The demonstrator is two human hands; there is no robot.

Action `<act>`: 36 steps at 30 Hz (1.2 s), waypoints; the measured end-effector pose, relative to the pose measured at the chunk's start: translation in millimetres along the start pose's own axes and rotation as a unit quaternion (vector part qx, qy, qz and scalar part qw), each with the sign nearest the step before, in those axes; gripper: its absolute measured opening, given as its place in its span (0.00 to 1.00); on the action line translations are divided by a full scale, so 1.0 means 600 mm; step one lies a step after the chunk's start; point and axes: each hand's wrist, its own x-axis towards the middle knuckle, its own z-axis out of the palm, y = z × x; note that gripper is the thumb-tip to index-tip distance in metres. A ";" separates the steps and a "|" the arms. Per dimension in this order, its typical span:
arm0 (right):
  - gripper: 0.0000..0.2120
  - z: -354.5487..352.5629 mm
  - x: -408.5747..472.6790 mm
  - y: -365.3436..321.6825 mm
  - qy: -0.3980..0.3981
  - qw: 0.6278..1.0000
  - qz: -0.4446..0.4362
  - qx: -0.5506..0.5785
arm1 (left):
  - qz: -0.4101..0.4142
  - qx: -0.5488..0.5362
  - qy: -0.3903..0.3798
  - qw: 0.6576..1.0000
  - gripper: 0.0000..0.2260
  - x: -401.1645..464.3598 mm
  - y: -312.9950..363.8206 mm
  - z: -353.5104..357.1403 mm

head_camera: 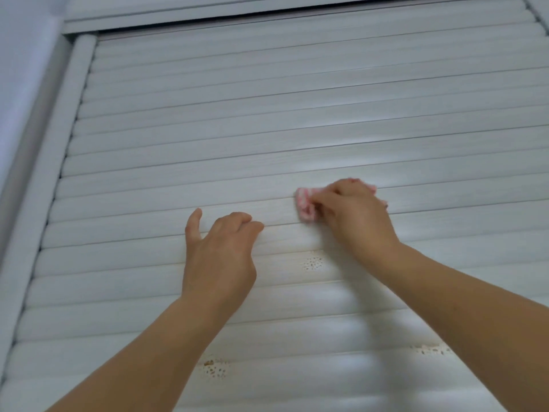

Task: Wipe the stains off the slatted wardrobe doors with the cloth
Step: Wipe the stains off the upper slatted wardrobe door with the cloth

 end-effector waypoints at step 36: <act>0.05 0.181 0.068 -0.285 0.177 0.977 -0.092 -0.076 | -0.121 -0.051 -0.086 0.988 0.30 -0.104 -0.220 -0.027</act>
